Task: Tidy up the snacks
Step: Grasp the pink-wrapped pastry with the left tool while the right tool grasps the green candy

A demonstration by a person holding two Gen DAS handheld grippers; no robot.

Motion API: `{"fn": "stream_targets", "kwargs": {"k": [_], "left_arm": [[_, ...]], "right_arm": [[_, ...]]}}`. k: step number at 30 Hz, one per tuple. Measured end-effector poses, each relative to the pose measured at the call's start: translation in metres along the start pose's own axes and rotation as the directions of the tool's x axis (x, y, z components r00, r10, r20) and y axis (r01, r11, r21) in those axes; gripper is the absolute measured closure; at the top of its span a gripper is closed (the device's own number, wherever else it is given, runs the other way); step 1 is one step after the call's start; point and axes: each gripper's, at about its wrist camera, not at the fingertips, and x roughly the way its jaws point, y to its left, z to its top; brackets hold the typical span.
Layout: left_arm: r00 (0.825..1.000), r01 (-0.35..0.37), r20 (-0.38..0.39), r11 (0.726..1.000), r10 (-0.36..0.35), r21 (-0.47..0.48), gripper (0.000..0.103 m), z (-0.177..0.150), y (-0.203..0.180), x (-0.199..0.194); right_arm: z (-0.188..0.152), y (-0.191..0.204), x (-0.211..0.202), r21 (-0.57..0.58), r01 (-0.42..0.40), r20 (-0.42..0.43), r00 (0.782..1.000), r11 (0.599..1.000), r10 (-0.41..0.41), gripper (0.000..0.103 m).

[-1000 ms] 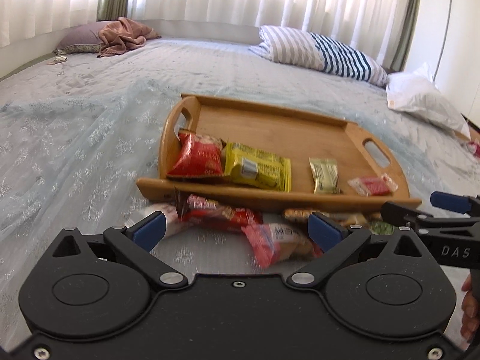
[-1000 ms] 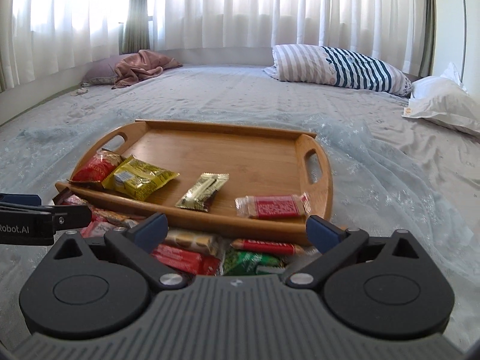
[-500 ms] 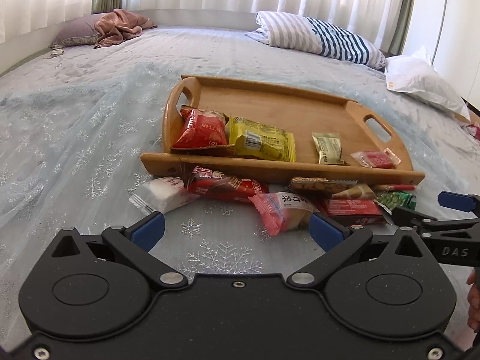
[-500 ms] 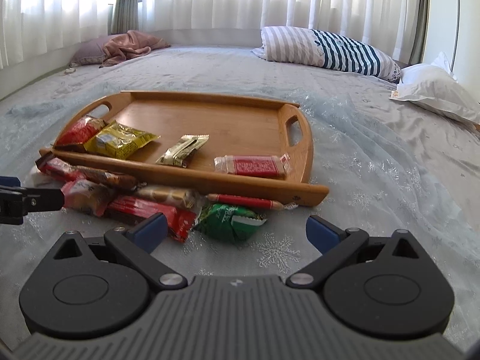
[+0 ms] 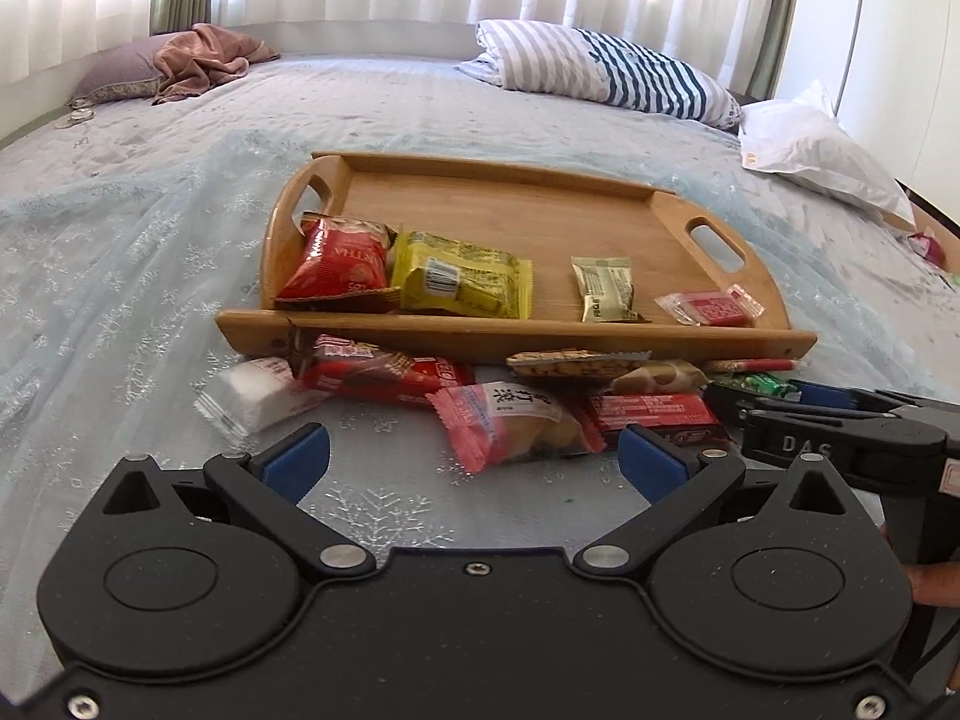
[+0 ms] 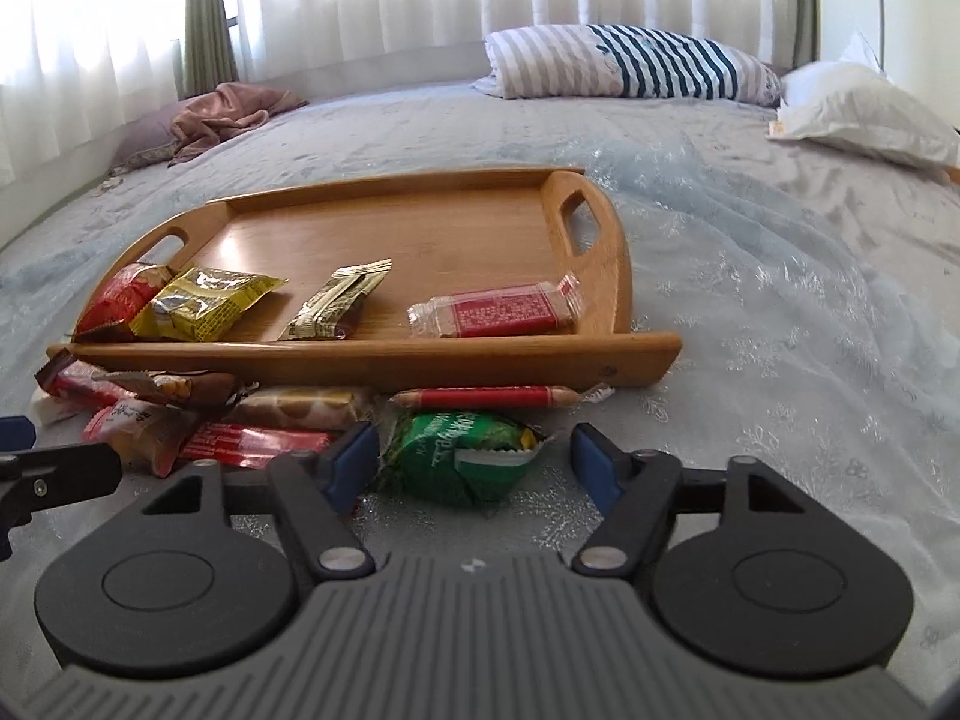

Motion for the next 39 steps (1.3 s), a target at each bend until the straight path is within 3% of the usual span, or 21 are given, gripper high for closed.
{"fn": "stream_targets", "kwargs": {"k": [5, 9, 12, 27, 35, 39], "left_arm": [[1.000, -0.002, 0.012, 1.000, 0.002, 0.002, 0.001, 0.001, -0.007, 0.006], [0.998, -0.058, 0.029, 0.998, 0.059, -0.039, 0.020, 0.001, -0.010, 0.012], [0.995, -0.095, 0.042, 0.995, 0.095, -0.009, 0.022, 0.001, -0.013, 0.018], [0.996, -0.084, 0.046, 0.994, 0.081, 0.063, 0.043, 0.000, -0.026, 0.025], [0.996, -0.075, 0.057, 0.993, 0.070, 0.092, 0.048, -0.001, -0.027, 0.022], [0.997, -0.059, 0.065, 0.993, 0.052, 0.101, 0.056, -0.001, -0.026, 0.018]], "right_arm": [[-0.001, 0.005, -0.001, -0.028, 0.007, 0.013, 1.000, 1.000, -0.007, 0.043], [-0.002, 0.001, -0.001, -0.008, -0.003, 0.017, 1.000, 1.000, 0.003, 0.043], [-0.004, 0.001, -0.002, -0.009, 0.000, 0.022, 1.000, 1.000, 0.000, 0.042], [-0.005, 0.002, -0.002, -0.016, 0.014, 0.024, 1.000, 1.000, -0.014, 0.043], [-0.003, 0.003, -0.003, -0.022, 0.021, 0.018, 1.000, 1.000, -0.021, 0.044], [-0.002, 0.003, -0.003, -0.014, 0.021, 0.015, 1.000, 1.000, -0.021, 0.045]]}}
